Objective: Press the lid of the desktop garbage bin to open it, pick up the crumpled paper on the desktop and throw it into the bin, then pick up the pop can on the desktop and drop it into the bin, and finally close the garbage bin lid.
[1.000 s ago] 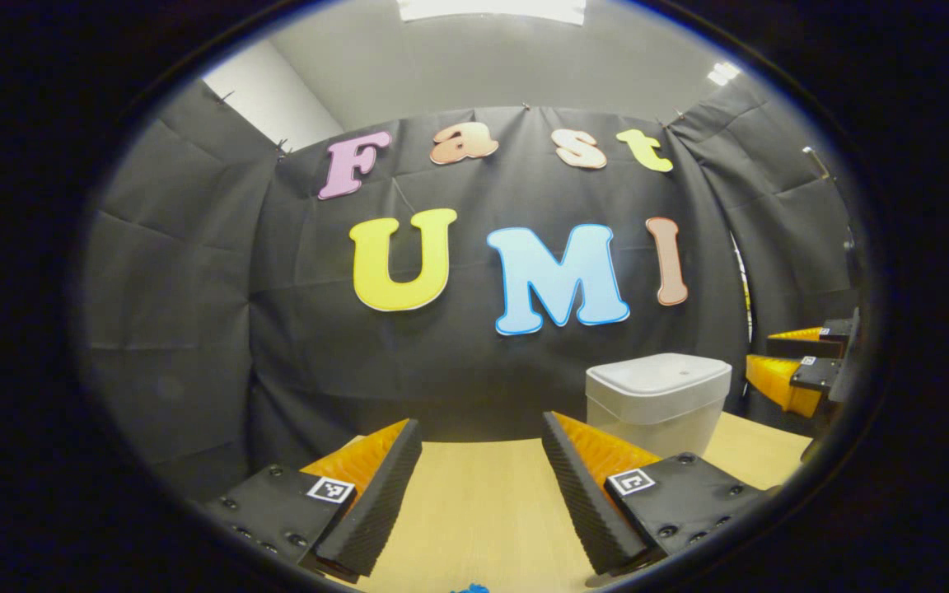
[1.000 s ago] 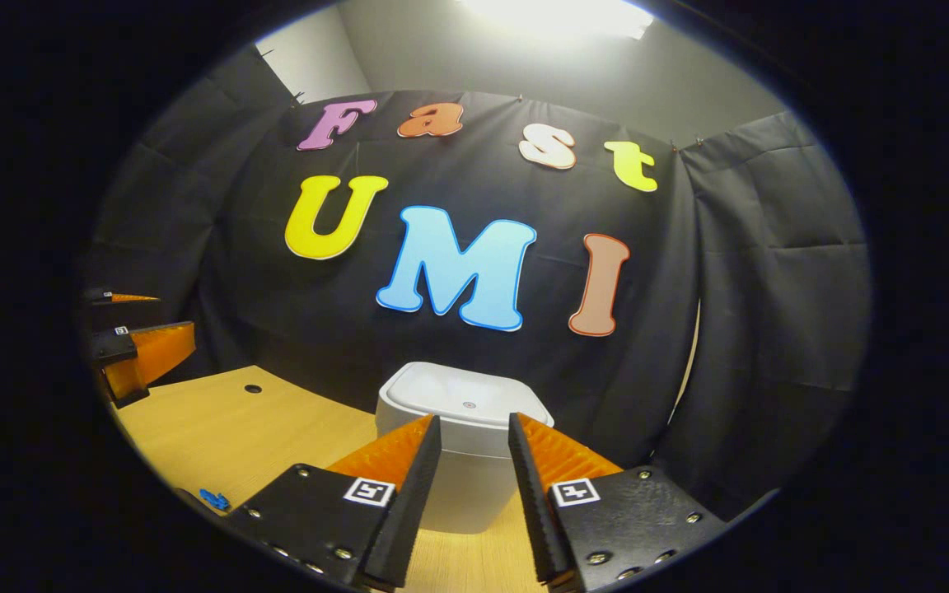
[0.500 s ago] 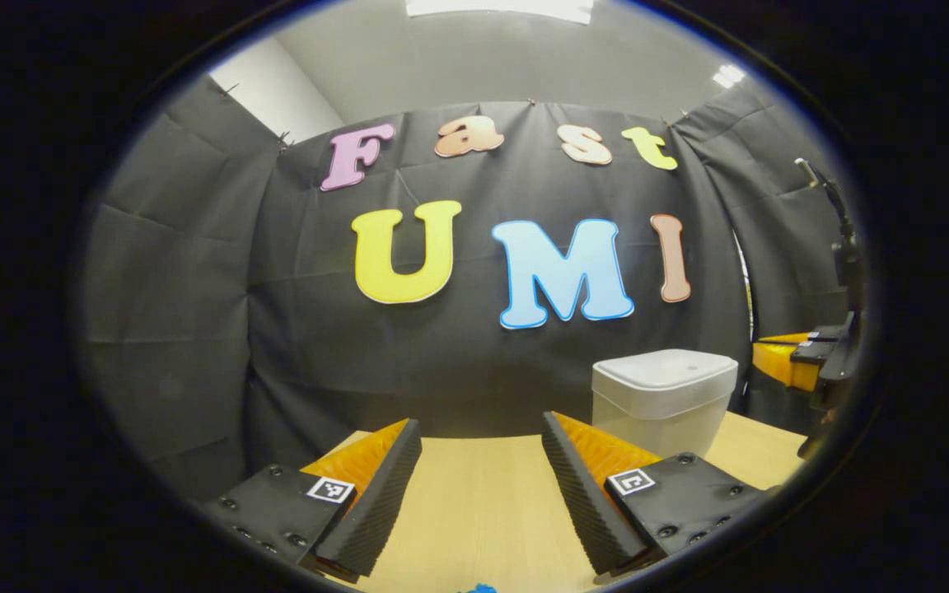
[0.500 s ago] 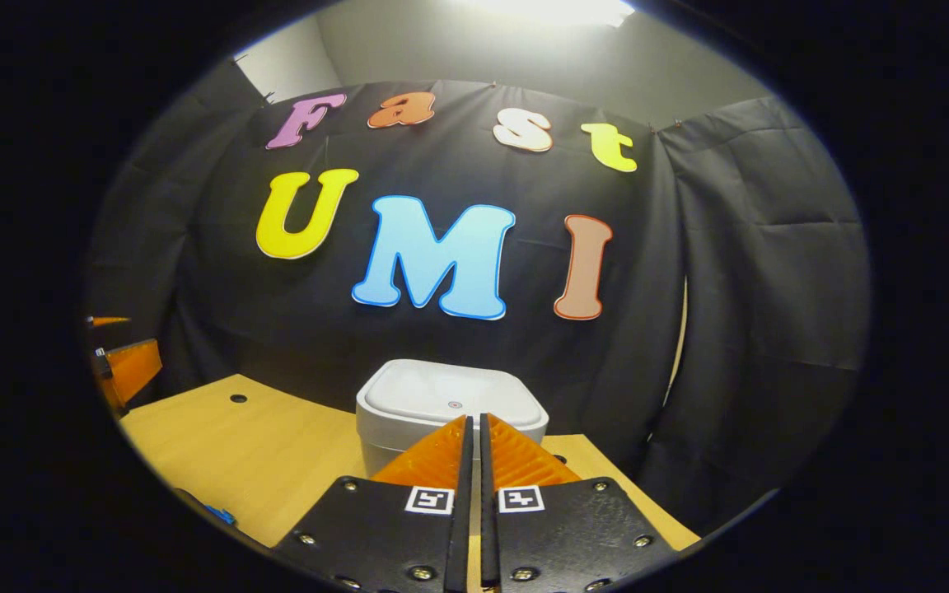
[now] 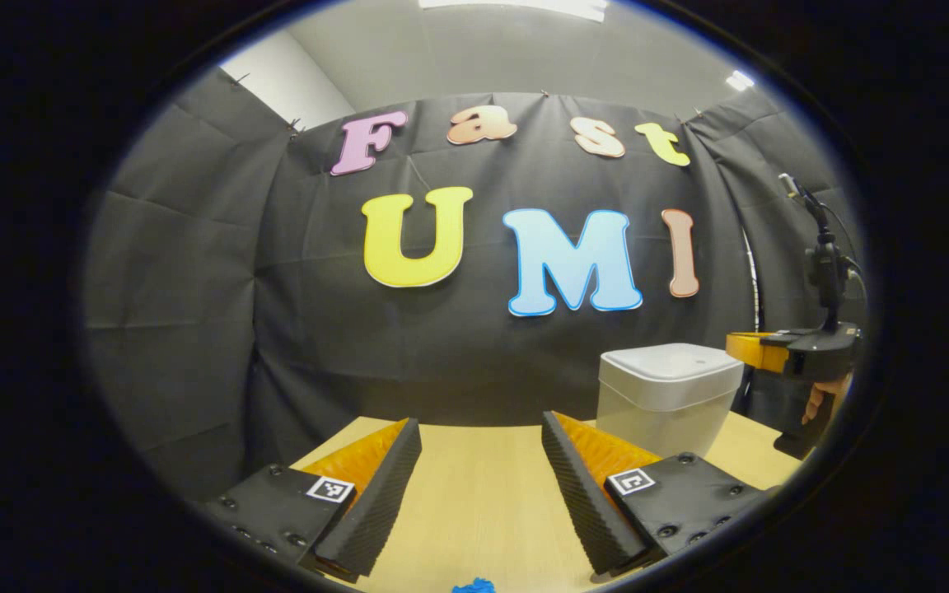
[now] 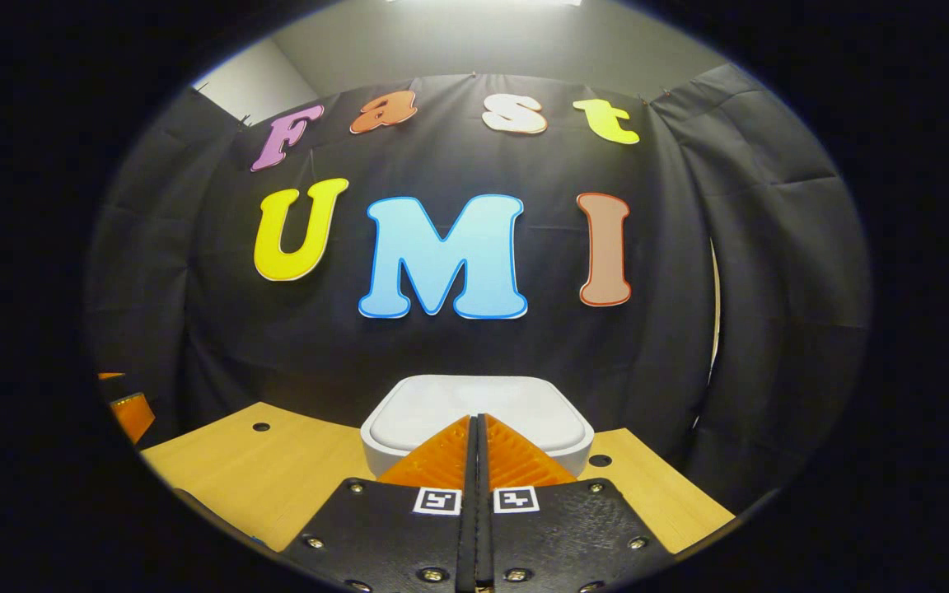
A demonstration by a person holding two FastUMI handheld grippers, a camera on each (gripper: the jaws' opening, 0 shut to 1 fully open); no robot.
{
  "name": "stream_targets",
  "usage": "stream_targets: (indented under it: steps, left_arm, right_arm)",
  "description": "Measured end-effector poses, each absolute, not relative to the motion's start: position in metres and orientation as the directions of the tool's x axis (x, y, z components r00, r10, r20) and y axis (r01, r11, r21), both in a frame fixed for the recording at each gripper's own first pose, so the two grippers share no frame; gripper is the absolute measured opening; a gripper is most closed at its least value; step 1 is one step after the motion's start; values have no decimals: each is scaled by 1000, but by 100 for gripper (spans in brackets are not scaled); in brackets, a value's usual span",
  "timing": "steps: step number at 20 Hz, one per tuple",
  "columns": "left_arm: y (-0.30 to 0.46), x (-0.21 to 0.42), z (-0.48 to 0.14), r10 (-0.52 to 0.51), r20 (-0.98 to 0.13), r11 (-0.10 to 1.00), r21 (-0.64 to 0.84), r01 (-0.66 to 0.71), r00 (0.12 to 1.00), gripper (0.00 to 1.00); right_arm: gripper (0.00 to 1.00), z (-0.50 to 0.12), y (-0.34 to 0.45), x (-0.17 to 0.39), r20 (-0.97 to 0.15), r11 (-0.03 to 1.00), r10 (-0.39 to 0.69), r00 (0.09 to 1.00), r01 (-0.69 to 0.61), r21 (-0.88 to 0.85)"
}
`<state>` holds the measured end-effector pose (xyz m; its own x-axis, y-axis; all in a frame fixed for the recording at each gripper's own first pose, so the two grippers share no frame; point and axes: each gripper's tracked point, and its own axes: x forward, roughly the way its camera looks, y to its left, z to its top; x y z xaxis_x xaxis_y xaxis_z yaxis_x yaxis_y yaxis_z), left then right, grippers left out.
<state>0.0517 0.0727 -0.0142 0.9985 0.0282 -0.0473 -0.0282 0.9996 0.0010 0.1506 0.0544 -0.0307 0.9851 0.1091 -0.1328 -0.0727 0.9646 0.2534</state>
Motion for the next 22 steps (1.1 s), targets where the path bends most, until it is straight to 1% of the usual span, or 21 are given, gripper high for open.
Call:
stream_targets:
  steps: [1, 2, 8, 10, 15, 16, 17, 18, 20, 21, 22]
  left_arm:
    - [73, 53, -16, 31, -50, 1000, -1, -31, 998, 96]
    - [74, 53, -18, 33, -54, 999, -3, -33, 998, 96]
    - [70, 59, -20, 31, -62, 1000, 1, -31, 998, 100]
    - [68, 62, -20, 25, -62, 1000, 5, -25, 998, 100]
    - [61, 71, -23, 10, -67, 1000, 12, -9, 998, 100]
    - [59, 73, -23, 6, -69, 1000, 14, -5, 998, 96]
    - [57, 75, -24, 3, -70, 1000, 16, -2, 998, 96]
    - [55, 76, -24, -1, -68, 1000, 17, 2, 998, 100]
    - [49, 78, -22, -12, -65, 1000, 14, 13, 998, 91]
    - [47, 78, -23, -19, -66, 1000, 13, 20, 998, 91]
    - [45, 77, -22, -24, -63, 1000, 12, 25, 998, 96]
  right_arm:
    - [0, -31, 53, 156, -132, 964, 103, 986, -66, 259]
    - [0, -33, 53, 163, -134, 965, 102, 986, -65, 255]
    - [0, -53, 53, 183, -182, 967, 105, 978, -58, 246]
    - [0, -60, 54, 183, -202, 965, 117, 972, -63, 256]
    - [0, -64, 57, 183, -188, 958, 151, 971, -97, 268]
    - [0, -65, 56, 183, -194, 956, 159, 968, -102, 273]
    - [1, -65, 57, 183, -195, 954, 162, 967, -103, 280]
    - [1, -65, 57, 182, -196, 954, 163, 967, -104, 280]
    - [0, -65, 56, 182, -192, 961, 157, 969, -105, 257]
    - [0, -64, 55, 182, -190, 964, 151, 970, -102, 247]
    - [0, -62, 54, 182, -190, 966, 142, 971, -95, 240]
